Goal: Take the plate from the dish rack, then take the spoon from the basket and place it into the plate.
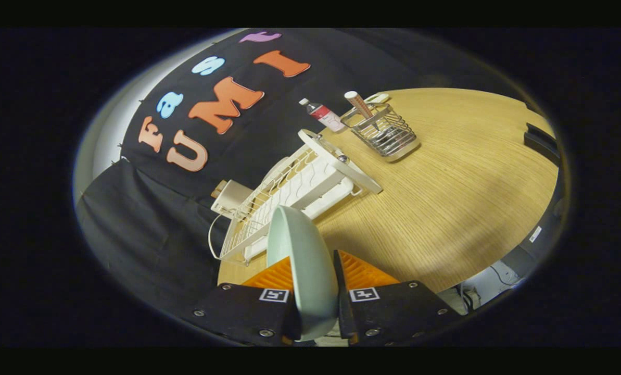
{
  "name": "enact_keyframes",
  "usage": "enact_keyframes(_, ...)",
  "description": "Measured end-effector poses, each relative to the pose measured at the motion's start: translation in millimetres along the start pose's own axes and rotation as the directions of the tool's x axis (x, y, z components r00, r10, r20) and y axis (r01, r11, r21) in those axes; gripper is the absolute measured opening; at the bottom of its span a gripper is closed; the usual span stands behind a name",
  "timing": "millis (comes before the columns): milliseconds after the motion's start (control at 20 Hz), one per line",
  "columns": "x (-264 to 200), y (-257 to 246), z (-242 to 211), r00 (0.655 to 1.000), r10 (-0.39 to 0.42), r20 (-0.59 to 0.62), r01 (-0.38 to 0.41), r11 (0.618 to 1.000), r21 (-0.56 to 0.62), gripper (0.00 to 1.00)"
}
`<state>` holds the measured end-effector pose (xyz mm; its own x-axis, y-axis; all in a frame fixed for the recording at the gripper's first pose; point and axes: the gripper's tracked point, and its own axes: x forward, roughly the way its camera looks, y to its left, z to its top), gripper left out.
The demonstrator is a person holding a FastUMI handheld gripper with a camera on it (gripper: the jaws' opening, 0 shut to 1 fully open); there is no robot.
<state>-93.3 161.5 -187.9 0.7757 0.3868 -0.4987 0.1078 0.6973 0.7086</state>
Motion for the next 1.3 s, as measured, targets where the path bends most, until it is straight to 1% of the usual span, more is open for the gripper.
enact_keyframes(150, 9.9, -7.8, -4.6, 1.0, -0.027, -0.005, 0.027, 1.0, -0.004, 0.28)
enact_keyframes(300, 15.2, -10.5, -7.2, 1.0, -0.027, -0.013, 0.028, 0.999, 0.044, 0.28)
enact_keyframes(400, 18.3, -16.5, -9.4, 0.998, -0.061, -0.019, 0.062, 0.996, 0.06, 0.29)
enact_keyframes(500, 18.9, -26.6, -10.1, 0.995, -0.102, -0.016, 0.103, 0.994, 0.025, 0.32)
enact_keyframes(600, 18.3, -29.8, -6.2, 0.994, -0.112, -0.011, 0.112, 0.994, 0.007, 0.36)
enact_keyframes(650, 18.6, -31.8, -4.7, 0.993, -0.114, -0.014, 0.114, 0.993, 0.005, 0.41)
enact_keyframes(700, 18.7, -35.8, -5.9, 0.992, -0.126, -0.014, 0.126, 0.992, -0.003, 0.44)
enact_keyframes(750, 19.5, -38.2, -3.8, 0.992, -0.128, -0.008, 0.128, 0.992, -0.011, 0.5)
enact_keyframes(800, 17.8, -39.0, -0.7, 0.991, -0.135, 0.0, 0.135, 0.991, -0.02, 0.52)
enact_keyframes(850, 17.1, -39.6, 3.7, 0.99, -0.139, 0.012, 0.139, 0.99, -0.038, 0.56)
enact_keyframes(950, 13.9, -40.8, 10.1, 0.988, -0.149, 0.037, 0.152, 0.984, -0.096, 0.61)
enact_keyframes(1000, 12.5, -43.4, 14.8, 0.986, -0.159, 0.052, 0.165, 0.978, -0.129, 0.63)
enact_keyframes(1150, 6.9, -52.0, 35.1, 0.977, -0.183, 0.107, 0.202, 0.956, -0.212, 0.8)
enact_keyframes(1250, 2.2, -60.1, 52.9, 0.966, -0.206, 0.154, 0.241, 0.936, -0.256, 0.91)
enact_keyframes(1300, 0.0, -63.4, 62.8, 0.96, -0.215, 0.179, 0.259, 0.926, -0.276, 0.94)
